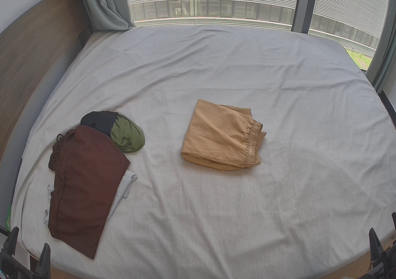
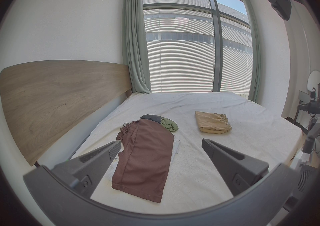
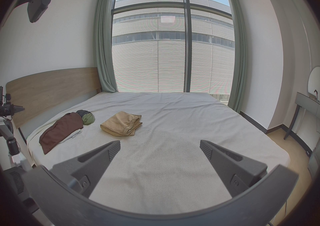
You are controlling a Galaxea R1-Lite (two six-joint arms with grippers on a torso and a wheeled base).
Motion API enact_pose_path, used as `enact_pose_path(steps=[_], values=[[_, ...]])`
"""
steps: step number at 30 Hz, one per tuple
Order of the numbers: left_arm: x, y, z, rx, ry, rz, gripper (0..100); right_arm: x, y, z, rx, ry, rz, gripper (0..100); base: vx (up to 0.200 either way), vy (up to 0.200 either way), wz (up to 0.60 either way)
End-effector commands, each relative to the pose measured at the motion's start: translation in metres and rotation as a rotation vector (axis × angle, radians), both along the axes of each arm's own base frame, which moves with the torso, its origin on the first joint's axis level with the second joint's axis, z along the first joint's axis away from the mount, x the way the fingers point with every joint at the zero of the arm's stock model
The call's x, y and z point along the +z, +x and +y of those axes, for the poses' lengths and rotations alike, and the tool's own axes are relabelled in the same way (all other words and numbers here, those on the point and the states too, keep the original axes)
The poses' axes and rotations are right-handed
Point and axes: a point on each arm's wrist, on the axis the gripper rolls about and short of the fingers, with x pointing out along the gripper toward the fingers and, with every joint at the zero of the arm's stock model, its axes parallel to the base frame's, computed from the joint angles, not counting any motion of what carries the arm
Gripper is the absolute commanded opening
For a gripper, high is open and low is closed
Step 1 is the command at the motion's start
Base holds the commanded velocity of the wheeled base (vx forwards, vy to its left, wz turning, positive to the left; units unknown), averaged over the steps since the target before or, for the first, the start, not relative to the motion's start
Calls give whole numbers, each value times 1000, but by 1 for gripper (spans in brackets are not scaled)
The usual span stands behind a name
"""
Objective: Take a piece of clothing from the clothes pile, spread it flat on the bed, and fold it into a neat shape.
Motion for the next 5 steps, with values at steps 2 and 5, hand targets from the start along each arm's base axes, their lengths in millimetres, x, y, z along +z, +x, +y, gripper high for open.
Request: enact_pose_path(steps=[2,5], values=[[-5,0,0,1,-1,2,100,-5,1,0,0,0,12,100,0,0,0],[-5,0,0,0,-1,2,100,-5,1,0,0,0,13,100,0,0,0]])
